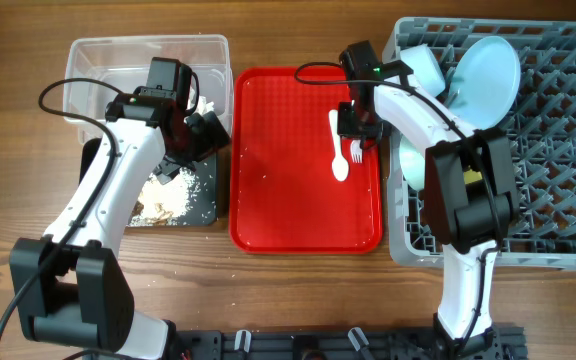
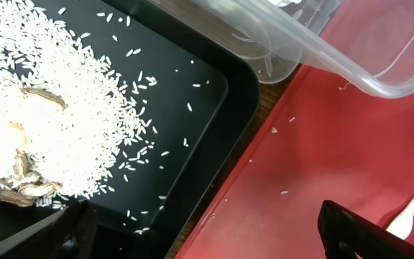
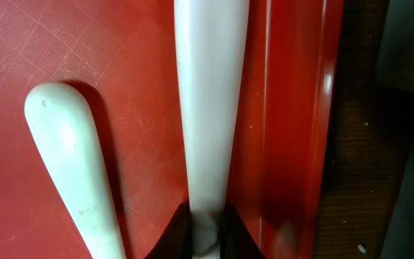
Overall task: Sort waste into correct bins and load items into the dishwasher rack
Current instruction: 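Move the right gripper to the white fork and grasp it, then carry the fork into the rack and release it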
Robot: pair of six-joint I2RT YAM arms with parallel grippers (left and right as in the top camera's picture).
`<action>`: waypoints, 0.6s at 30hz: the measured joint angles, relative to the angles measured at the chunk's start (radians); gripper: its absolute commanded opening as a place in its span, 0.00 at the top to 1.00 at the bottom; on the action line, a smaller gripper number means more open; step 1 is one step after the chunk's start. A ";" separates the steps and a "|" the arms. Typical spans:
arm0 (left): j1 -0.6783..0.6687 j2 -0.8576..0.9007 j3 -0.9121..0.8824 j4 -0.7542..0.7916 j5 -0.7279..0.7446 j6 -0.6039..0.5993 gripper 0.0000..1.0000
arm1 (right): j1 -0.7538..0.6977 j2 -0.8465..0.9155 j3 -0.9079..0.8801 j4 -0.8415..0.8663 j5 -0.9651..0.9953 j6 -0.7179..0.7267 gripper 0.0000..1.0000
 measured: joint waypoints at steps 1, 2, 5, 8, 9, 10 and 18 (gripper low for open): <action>0.000 0.000 0.000 0.000 0.000 0.000 0.00 | 0.000 0.000 0.000 0.000 -0.003 0.000 0.96; 0.000 0.000 0.000 0.000 0.000 0.000 0.00 | 0.000 0.000 0.000 -0.001 -0.005 0.000 0.96; 0.000 0.000 0.000 0.000 0.000 0.000 0.00 | 0.000 0.000 0.005 -0.019 -0.016 0.000 0.96; 0.000 0.000 0.000 0.000 0.000 0.000 0.00 | 0.000 -0.006 0.007 -0.053 -0.023 0.000 0.96; 0.000 0.000 0.000 0.000 0.000 0.000 0.00 | 0.000 -0.013 0.007 -0.064 -0.023 0.000 0.96; 0.000 0.000 0.000 0.000 0.000 0.000 0.00 | 0.000 -0.026 0.007 -0.079 -0.026 0.000 0.96; 0.000 0.000 0.000 0.000 0.000 0.000 0.00 | -0.016 -0.353 0.015 -0.167 -0.056 0.000 0.96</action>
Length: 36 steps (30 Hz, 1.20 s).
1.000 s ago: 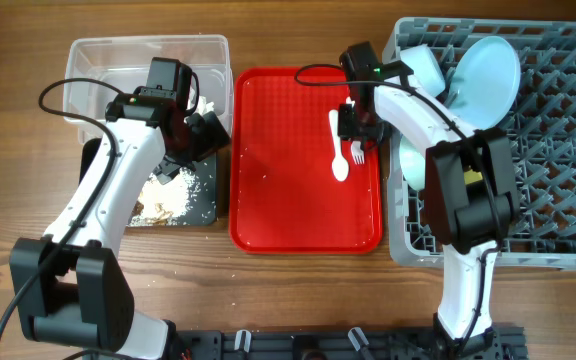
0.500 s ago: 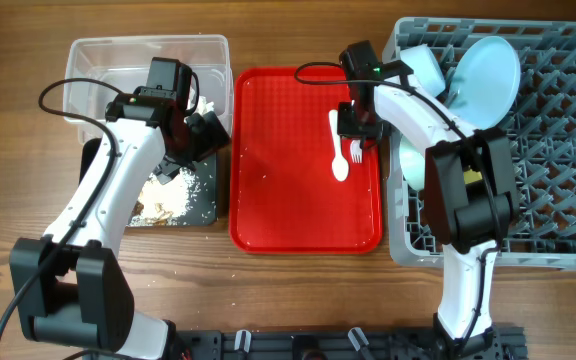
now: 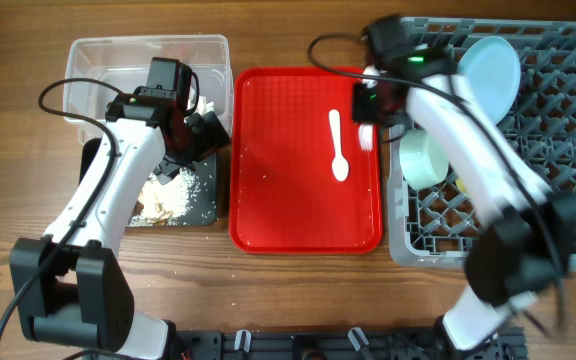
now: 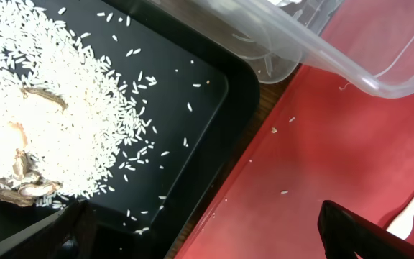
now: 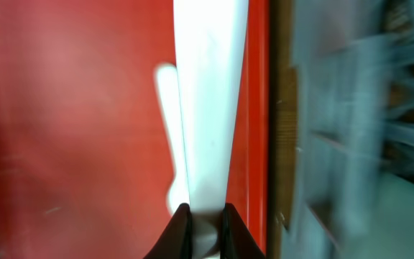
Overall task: Sort waste into correct bins and load items into the dishwasher rack
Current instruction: 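Carry the fork into the rack and release it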
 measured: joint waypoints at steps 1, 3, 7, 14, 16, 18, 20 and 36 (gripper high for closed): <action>0.000 0.000 0.000 0.000 0.000 0.000 0.00 | -0.012 -0.069 0.006 -0.011 -0.003 0.000 0.96; 0.000 0.000 0.000 0.000 0.000 0.000 0.00 | -0.037 -0.159 0.016 -0.024 -0.004 0.001 0.96; 0.000 0.000 0.000 0.000 0.000 0.000 0.00 | -0.148 -0.327 0.032 -0.098 0.060 0.038 0.96; 0.000 0.000 0.000 0.000 0.000 0.000 0.00 | -0.463 -0.338 -0.039 -0.149 0.212 0.240 0.96; 0.000 0.000 0.000 0.000 0.000 0.000 0.00 | -0.538 -0.324 -0.098 -0.116 0.218 0.288 0.96; 0.000 0.000 0.000 0.000 0.000 0.000 0.00 | -0.593 -0.309 -0.162 -0.043 0.201 0.321 0.95; 0.000 0.000 0.000 0.000 0.000 0.000 0.00 | -0.627 -0.290 -0.216 0.015 0.168 0.346 0.91; 0.000 0.000 0.000 0.000 0.000 0.000 0.00 | -0.639 -0.248 -0.280 0.111 -0.152 0.197 0.44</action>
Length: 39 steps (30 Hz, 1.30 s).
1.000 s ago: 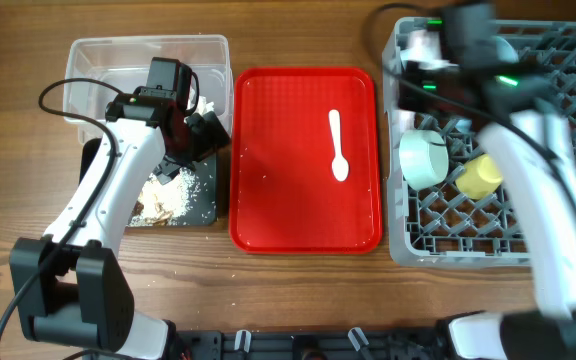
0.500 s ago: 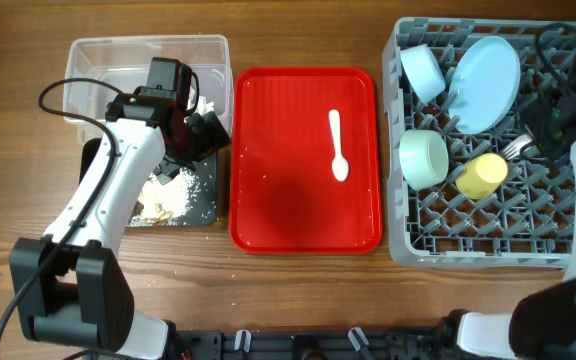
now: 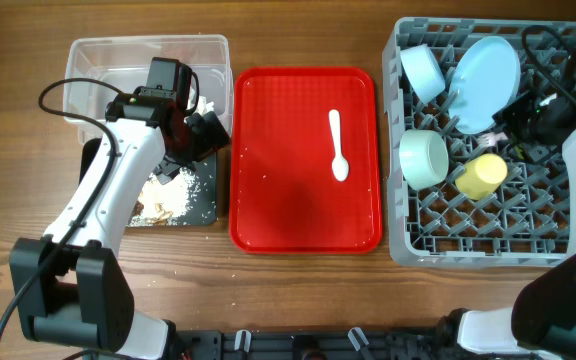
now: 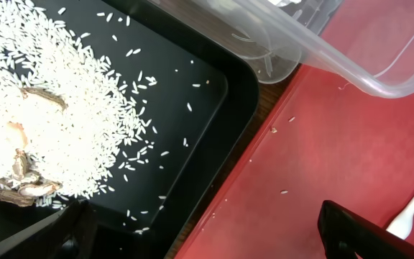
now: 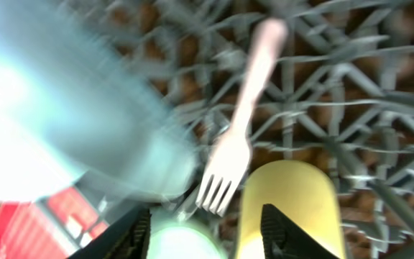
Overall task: Sort waste into correct bins and load items into the dishwasher rack
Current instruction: 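Carry the fork into the rack and release it, then move the right gripper to the white spoon and grasp it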
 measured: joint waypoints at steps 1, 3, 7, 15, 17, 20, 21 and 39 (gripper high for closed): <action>0.000 0.000 0.000 0.000 0.000 0.000 0.00 | 0.003 -0.014 0.000 0.000 -0.028 -0.031 0.42; 0.000 0.000 0.000 0.000 0.000 0.000 0.00 | 0.023 -0.063 0.000 0.000 -0.071 -0.084 0.36; 0.000 0.000 0.000 0.000 0.000 0.000 0.00 | 0.148 -0.212 0.001 -0.006 -0.110 -0.162 0.23; 0.000 0.000 0.000 0.000 0.000 0.000 0.00 | 0.541 -0.237 0.008 -0.004 -0.061 -0.185 0.23; 0.000 0.000 0.000 0.000 0.000 0.000 0.00 | 0.610 -0.189 0.008 0.000 -0.022 -0.167 0.23; 0.000 0.000 0.000 0.000 0.000 0.000 0.00 | 0.705 -0.081 0.008 0.016 0.050 -0.142 0.23; 0.000 0.000 0.000 0.000 0.000 0.000 0.00 | 0.726 -0.039 0.008 0.029 0.068 -0.136 0.25; 0.000 0.000 0.000 0.000 0.000 0.000 0.00 | 0.705 0.389 0.004 0.130 0.096 -0.073 0.53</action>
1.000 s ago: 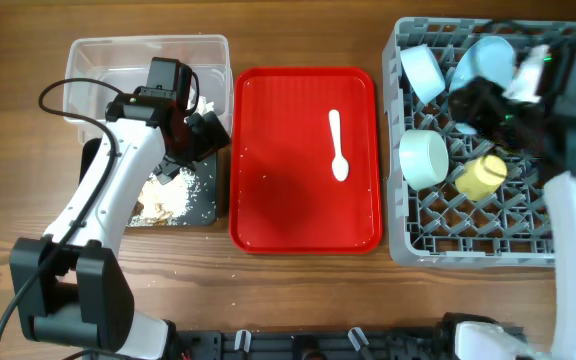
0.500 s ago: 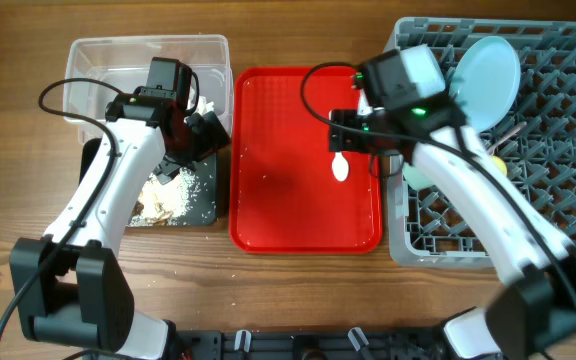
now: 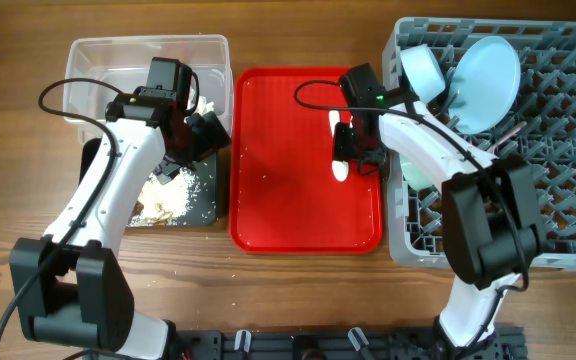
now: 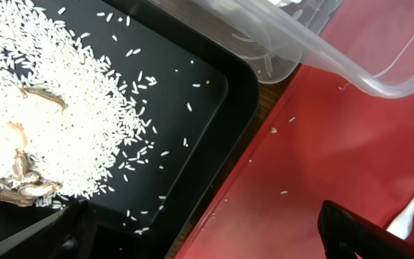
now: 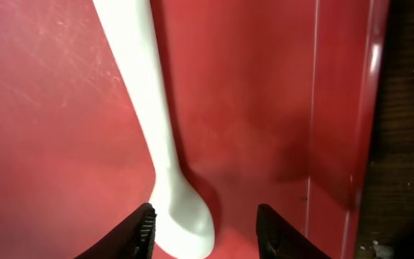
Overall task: Sort waste into correct bins and load items into the dishwasher rack
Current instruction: 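Move the right gripper to the white spoon and grasp it, then carry the spoon into the rack and release it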
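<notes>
A white plastic spoon (image 5: 146,108) lies on the red tray (image 3: 278,190); its bowl end (image 3: 339,172) points toward the table's front. My right gripper (image 5: 208,234) is open low over the tray, and the spoon's bowl sits between the jaws, close to the left finger (image 5: 144,229). Seen from overhead, this gripper (image 3: 352,150) covers the spoon's middle. My left gripper (image 4: 207,241) is open over the edge where the black tray (image 4: 221,93) of rice meets the red tray. It holds nothing. The grey dishwasher rack (image 3: 558,200) stands at the right.
A clear plastic bin (image 3: 118,60) stands behind the black tray, its corner overhanging it. In the rack are a light blue plate (image 3: 483,65), a pale bowl (image 3: 423,65) and a green cup (image 3: 410,168). Loose rice grains dot the red tray (image 4: 315,144).
My right gripper was open above the rack with the fork loose beneath it. Now it is back over the red tray, open around the spoon's bowl. The left arm has not moved.
First my right gripper was shut on a white fork lying beside the spoon on the red tray. Then it held the fork at the tray's right edge. Later it stood open over the rack, the fork down among the grid. Now it straddles the spoon.
</notes>
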Robot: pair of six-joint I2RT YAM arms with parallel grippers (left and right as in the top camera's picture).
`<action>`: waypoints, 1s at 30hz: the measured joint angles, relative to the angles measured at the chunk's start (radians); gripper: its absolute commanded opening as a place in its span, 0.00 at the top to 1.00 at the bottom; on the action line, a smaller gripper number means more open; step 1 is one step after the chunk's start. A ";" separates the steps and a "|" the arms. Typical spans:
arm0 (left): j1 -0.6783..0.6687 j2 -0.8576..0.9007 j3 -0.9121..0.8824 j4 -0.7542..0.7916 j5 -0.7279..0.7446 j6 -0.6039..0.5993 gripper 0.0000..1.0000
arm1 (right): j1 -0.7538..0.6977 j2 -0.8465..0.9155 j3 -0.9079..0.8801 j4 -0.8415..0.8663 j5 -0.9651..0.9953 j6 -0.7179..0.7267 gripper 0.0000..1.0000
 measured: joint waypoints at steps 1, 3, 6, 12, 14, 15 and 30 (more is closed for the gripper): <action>0.000 0.000 0.000 0.000 0.000 0.000 0.00 | 0.000 0.005 0.000 0.000 -0.003 0.000 0.53; 0.000 0.000 0.000 0.000 0.000 0.000 0.00 | 0.001 0.014 0.000 0.001 -0.007 0.000 0.53; 0.000 0.000 0.000 0.000 0.000 0.000 0.00 | 0.001 0.032 0.000 0.002 -0.020 0.000 0.53; 0.000 0.000 0.000 0.000 0.000 0.000 0.00 | 0.000 0.047 0.002 0.004 -0.045 0.000 0.59; 0.000 0.000 0.000 0.000 0.000 0.000 0.00 | 0.000 0.050 0.004 0.003 -0.048 0.003 0.67; 0.000 0.000 0.000 0.000 0.000 0.000 0.00 | 0.000 0.051 0.005 0.003 -0.049 0.000 0.73; 0.000 0.000 0.000 0.000 0.000 0.000 0.00 | 0.000 0.058 0.012 -0.024 -0.099 0.003 0.96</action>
